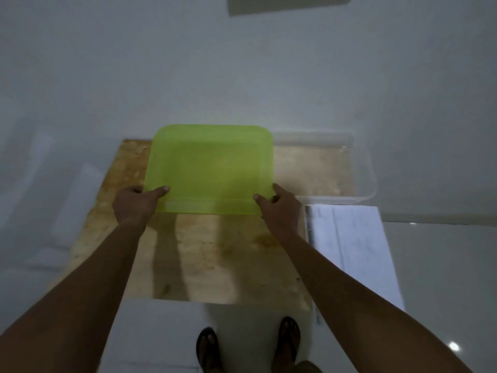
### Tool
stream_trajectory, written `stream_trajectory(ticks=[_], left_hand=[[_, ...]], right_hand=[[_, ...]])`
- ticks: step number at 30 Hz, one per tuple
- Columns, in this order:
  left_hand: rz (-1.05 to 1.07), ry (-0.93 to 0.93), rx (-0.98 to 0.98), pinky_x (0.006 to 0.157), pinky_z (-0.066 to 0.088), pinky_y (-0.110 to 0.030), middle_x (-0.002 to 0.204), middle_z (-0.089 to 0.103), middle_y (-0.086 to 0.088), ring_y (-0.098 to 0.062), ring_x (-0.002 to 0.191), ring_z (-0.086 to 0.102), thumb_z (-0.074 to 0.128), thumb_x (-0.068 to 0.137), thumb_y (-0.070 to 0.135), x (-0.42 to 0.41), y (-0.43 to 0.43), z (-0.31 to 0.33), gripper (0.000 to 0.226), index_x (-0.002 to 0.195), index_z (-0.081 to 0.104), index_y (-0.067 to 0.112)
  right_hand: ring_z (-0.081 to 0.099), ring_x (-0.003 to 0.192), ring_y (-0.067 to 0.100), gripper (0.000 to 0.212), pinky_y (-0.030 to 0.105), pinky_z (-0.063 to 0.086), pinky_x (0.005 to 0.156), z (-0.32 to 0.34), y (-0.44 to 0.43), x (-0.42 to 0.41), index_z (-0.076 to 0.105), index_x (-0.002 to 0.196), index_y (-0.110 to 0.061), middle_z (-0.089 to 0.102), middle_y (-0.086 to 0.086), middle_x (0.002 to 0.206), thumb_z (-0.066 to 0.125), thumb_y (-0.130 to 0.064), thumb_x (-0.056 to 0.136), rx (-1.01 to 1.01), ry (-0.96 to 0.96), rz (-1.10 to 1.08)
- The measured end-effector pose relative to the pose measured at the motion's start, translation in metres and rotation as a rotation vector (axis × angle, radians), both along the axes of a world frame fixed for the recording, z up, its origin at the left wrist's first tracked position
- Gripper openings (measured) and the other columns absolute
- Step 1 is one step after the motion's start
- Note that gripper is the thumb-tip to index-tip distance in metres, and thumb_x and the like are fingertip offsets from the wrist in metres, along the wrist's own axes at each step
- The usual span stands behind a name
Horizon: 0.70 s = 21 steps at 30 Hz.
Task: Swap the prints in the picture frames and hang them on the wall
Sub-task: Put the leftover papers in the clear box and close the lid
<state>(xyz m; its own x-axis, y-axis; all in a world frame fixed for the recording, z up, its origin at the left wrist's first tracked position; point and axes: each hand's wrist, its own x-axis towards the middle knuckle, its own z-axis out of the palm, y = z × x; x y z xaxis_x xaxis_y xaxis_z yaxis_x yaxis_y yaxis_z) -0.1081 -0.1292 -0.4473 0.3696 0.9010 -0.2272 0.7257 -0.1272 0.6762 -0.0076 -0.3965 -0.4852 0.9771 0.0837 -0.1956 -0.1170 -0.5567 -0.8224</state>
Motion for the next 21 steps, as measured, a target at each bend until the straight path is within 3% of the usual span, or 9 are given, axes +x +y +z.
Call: stream_trajectory(ticks=[4,8,10,12,14,17,19,21], left_hand=[[-0.003,0.024,-0.001,0.084,0.048,-0.037,0.117,0.069,-0.018,-0.034,0.108,0.065,0.085,0.072,0.043,-0.051,0.051,-0.018,0.065,0.117,0.069,-0.001],[-0.076,0.075,-0.064,0.070,0.049,-0.034,0.105,0.073,-0.017,-0.031,0.091,0.069,0.087,0.068,0.045,-0.084,0.093,-0.054,0.062,0.110,0.073,0.002],[-0.123,0.096,-0.068,0.063,0.047,-0.034,0.098,0.073,-0.016,-0.030,0.081,0.066,0.086,0.067,0.047,-0.090,0.103,-0.067,0.060,0.105,0.074,0.001],[-0.158,0.100,-0.053,0.062,0.050,-0.035,0.094,0.072,-0.016,-0.030,0.078,0.066,0.086,0.068,0.046,-0.091,0.108,-0.079,0.061,0.105,0.073,0.000],[-0.167,0.088,-0.039,0.065,0.053,-0.038,0.098,0.072,-0.017,-0.033,0.084,0.067,0.087,0.067,0.046,-0.090,0.111,-0.087,0.065,0.111,0.071,-0.001],[-0.204,0.151,0.014,0.075,0.055,-0.045,0.109,0.068,-0.020,-0.038,0.096,0.065,0.083,0.066,0.054,-0.084,0.115,-0.095,0.076,0.117,0.068,-0.001],[-0.188,0.297,0.067,0.086,0.050,-0.050,0.121,0.058,-0.021,-0.042,0.109,0.057,0.078,0.067,0.059,-0.079,0.110,-0.095,0.077,0.120,0.064,0.003],[-0.127,0.358,0.137,0.095,0.041,-0.053,0.129,0.047,-0.018,-0.041,0.120,0.046,0.076,0.069,0.050,-0.073,0.093,-0.089,0.072,0.124,0.058,0.008]], right_hand=[[0.066,0.086,0.031,0.049,0.039,0.050,0.077,-0.009,0.065,-0.039,0.072,0.115,-0.007,0.070,0.012,0.084,0.081,-0.041,0.080,-0.074,0.035,0.039],[0.066,0.103,0.033,0.061,0.041,0.053,0.089,-0.036,0.104,-0.067,0.063,0.134,-0.009,0.073,0.013,0.104,0.078,-0.040,0.083,-0.134,0.090,0.047],[0.067,0.099,0.031,0.056,0.034,0.052,0.079,-0.047,0.114,-0.076,0.065,0.133,-0.010,0.074,0.012,0.102,0.076,-0.038,0.085,-0.156,0.117,0.034],[0.068,0.083,0.029,0.039,0.028,0.045,0.066,-0.053,0.119,-0.081,0.074,0.115,-0.011,0.072,0.008,0.085,0.074,-0.037,0.086,-0.177,0.105,0.004],[0.064,0.071,0.027,0.030,0.027,0.041,0.061,-0.057,0.124,-0.085,0.074,0.098,-0.011,0.067,0.007,0.076,0.071,-0.038,0.085,-0.207,0.096,-0.022],[0.061,0.065,0.031,0.032,0.028,0.041,0.059,-0.067,0.127,-0.085,0.066,0.078,-0.012,0.063,0.017,0.081,0.066,-0.044,0.080,-0.248,0.089,-0.049],[0.059,0.066,0.032,0.033,0.028,0.039,0.059,-0.067,0.127,-0.084,0.061,0.076,-0.012,0.063,0.019,0.088,0.066,-0.045,0.080,-0.282,0.086,-0.039],[0.059,0.076,0.033,0.029,0.029,0.038,0.065,-0.059,0.121,-0.084,0.064,0.088,-0.012,0.060,0.020,0.098,0.070,-0.040,0.085,-0.291,0.095,-0.019]])
